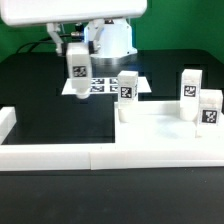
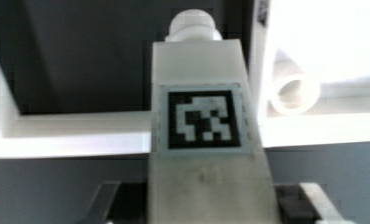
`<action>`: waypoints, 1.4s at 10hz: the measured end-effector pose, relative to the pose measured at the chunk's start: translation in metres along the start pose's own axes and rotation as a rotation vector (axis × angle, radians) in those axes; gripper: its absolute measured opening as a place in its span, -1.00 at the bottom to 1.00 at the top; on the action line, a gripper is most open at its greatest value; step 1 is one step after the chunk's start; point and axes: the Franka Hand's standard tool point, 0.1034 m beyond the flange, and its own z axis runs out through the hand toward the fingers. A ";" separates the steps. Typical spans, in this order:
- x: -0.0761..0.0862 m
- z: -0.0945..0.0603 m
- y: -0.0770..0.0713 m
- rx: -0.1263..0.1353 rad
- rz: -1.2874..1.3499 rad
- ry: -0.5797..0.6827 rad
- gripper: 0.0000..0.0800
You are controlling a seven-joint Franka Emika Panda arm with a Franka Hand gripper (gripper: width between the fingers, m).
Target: Assemble square table
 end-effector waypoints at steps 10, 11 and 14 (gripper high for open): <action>0.050 0.023 -0.088 0.001 0.195 0.188 -0.27; 0.050 0.023 -0.086 0.000 0.203 0.187 -0.27; 0.037 0.028 -0.076 -0.032 0.200 0.227 -0.27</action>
Offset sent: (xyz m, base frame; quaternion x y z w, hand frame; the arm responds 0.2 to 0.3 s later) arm 0.0000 0.0000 0.0000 0.0000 0.0000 0.0000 1.0000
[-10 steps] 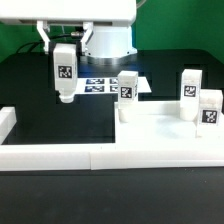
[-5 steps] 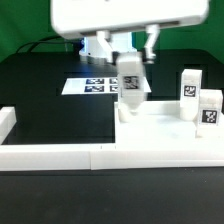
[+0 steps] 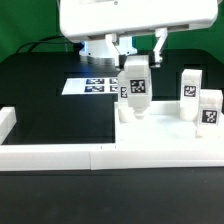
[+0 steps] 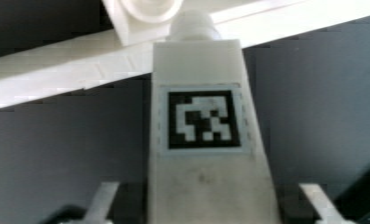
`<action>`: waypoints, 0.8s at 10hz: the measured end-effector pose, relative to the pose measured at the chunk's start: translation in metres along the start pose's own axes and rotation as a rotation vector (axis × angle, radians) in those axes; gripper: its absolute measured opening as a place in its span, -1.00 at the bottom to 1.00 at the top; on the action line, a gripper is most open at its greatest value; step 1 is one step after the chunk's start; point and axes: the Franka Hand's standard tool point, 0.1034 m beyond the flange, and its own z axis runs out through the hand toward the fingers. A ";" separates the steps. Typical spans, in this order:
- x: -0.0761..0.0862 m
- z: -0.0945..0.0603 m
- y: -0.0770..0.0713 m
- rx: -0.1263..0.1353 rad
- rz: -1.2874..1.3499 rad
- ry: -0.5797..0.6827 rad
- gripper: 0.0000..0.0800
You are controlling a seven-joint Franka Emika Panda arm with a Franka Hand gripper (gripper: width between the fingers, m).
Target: Assemble square table
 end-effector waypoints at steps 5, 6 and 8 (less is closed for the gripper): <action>-0.007 0.006 0.008 -0.020 -0.003 0.026 -0.27; -0.011 0.008 0.003 -0.016 -0.010 0.020 -0.27; -0.014 0.011 0.002 -0.017 -0.014 0.015 -0.27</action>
Offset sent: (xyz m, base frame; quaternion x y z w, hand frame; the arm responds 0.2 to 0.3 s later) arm -0.0034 0.0051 -0.0042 0.0400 -0.0144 0.0148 0.9990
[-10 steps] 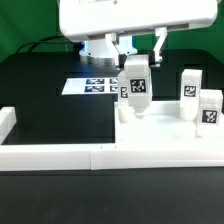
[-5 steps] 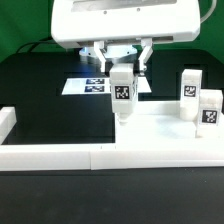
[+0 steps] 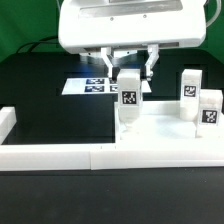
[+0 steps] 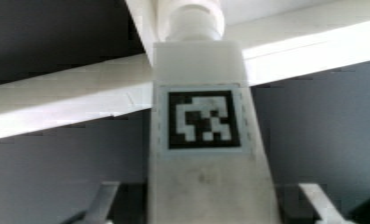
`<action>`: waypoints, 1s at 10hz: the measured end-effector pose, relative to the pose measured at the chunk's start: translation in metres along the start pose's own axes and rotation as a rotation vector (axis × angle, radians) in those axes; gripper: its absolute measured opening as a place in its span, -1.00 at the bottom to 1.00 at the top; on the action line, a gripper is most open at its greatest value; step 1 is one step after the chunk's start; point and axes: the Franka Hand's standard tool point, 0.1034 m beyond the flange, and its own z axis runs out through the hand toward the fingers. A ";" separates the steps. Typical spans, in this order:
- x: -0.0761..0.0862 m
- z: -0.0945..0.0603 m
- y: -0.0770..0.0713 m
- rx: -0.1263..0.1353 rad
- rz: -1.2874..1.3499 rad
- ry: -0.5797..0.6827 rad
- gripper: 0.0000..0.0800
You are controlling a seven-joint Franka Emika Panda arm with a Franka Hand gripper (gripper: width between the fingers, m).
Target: Assemble square table
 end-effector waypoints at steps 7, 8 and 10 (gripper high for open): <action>-0.002 0.012 -0.001 -0.007 -0.008 -0.002 -0.27; -0.005 0.015 0.000 -0.010 -0.010 -0.008 -0.27; -0.009 0.018 -0.002 -0.013 -0.015 0.003 -0.27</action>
Offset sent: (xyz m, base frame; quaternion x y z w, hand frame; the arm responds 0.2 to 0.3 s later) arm 0.0044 0.0028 -0.0070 -0.0021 0.0057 0.0041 1.0000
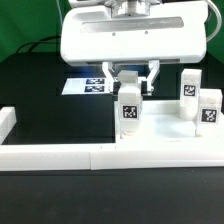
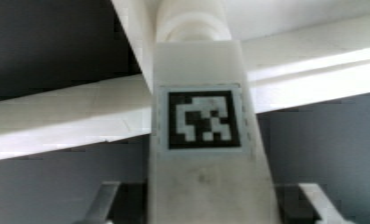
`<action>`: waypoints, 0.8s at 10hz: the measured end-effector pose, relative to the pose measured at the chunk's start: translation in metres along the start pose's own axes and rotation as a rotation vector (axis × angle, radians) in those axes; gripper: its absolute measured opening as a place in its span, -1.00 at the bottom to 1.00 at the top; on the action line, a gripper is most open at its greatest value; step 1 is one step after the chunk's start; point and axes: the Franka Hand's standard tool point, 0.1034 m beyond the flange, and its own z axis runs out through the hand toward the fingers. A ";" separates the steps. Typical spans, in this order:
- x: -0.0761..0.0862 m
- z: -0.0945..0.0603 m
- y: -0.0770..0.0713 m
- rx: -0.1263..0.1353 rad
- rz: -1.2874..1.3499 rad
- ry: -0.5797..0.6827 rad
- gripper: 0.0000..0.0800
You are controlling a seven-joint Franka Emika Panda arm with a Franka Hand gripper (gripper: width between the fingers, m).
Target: Assemble square table
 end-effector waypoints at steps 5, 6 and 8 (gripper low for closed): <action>-0.004 -0.001 -0.002 -0.020 -0.015 0.100 -0.27; -0.004 -0.001 -0.002 -0.020 -0.015 0.100 -0.27; -0.005 -0.001 -0.002 -0.020 -0.016 0.098 -0.07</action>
Offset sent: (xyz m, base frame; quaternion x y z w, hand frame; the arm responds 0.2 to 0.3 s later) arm -0.0150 0.0101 -0.0240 -0.0152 0.0122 0.0295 0.9994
